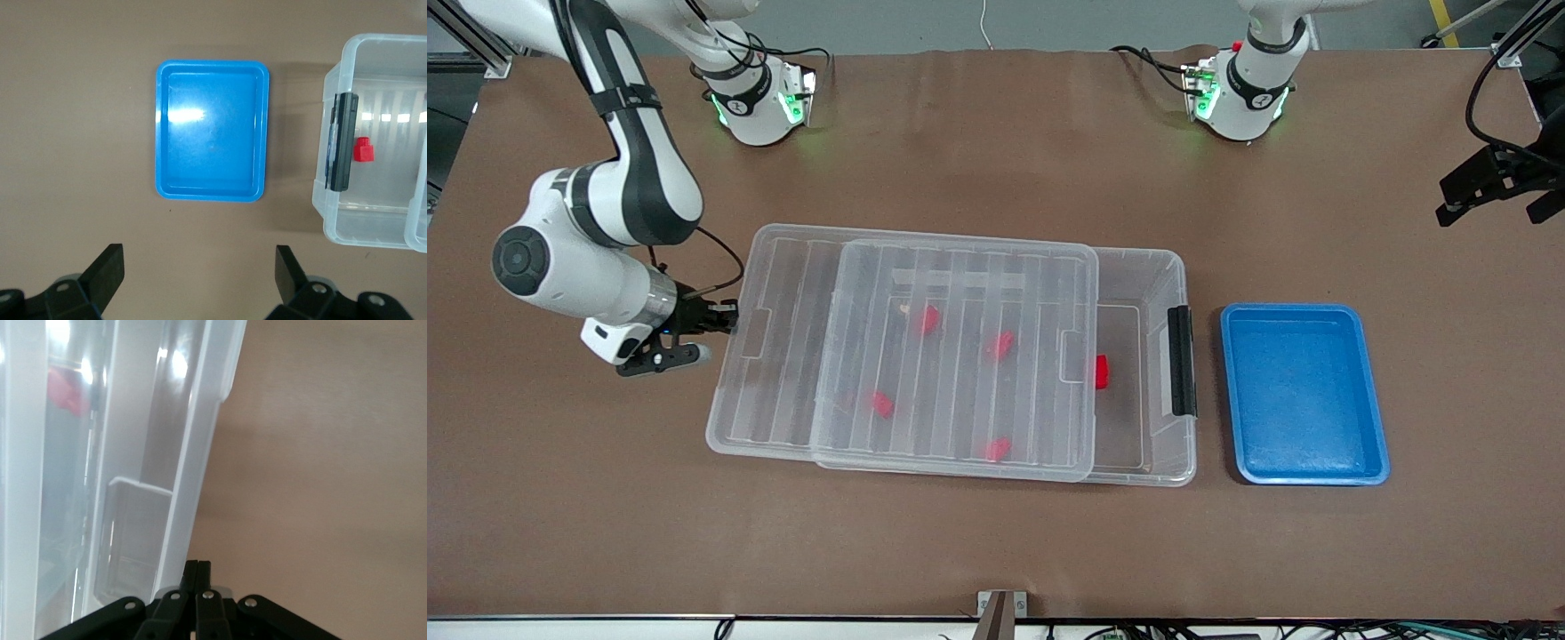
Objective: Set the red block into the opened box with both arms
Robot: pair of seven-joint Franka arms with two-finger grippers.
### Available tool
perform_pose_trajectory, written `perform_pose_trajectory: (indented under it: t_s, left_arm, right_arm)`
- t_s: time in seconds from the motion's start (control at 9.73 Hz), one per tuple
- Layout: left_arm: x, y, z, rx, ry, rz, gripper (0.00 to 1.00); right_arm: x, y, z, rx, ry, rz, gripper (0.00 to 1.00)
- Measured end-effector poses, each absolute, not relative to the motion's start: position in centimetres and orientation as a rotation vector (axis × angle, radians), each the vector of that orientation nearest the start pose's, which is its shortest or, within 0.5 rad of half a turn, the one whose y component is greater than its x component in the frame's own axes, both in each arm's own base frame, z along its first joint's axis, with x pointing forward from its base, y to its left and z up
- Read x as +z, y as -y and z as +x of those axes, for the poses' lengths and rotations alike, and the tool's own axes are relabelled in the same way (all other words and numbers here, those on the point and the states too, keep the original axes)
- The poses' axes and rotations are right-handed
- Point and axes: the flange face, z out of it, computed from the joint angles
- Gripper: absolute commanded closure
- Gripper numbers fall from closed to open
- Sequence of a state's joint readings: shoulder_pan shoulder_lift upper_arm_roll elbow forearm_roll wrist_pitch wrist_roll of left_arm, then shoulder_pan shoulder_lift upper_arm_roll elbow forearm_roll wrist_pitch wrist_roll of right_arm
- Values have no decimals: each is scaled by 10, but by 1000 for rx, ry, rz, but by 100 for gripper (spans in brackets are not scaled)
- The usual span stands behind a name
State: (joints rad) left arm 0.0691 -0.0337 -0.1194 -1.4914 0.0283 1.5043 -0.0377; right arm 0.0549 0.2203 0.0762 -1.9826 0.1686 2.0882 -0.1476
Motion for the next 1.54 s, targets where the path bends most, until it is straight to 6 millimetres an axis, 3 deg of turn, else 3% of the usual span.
perform_pose_trajectory:
  t_s: [0.51, 0.82, 0.93, 1.03, 1.13, 1.34, 1.54]
  left_arm:
    - [668, 28, 529, -29, -22, -3108, 0]
    - [668, 27, 529, -27, -22, -3108, 0]
    - [668, 28, 529, -27, -22, -3108, 0]
    - [668, 28, 529, -27, -22, -3108, 0]
    - [668, 28, 529, -26, -24, -3108, 0]
    - [667, 30, 529, -26, -27, -3108, 0]
    - [667, 30, 529, -25, -29, -3108, 0]
  right_arm:
    - [341, -143, 581, 135, 317, -2953, 100]
    - [341, -145, 582, 135, 306, -2955, 94]
    - [342, -143, 582, 142, 276, -2958, 83]
    - [350, -139, 585, 163, 204, -2965, 27]
    - [371, -131, 590, 182, 106, -2972, 0]
    - [443, -86, 597, 153, -35, -3011, 0]
    - [529, -27, 585, 77, -125, -3077, 0]
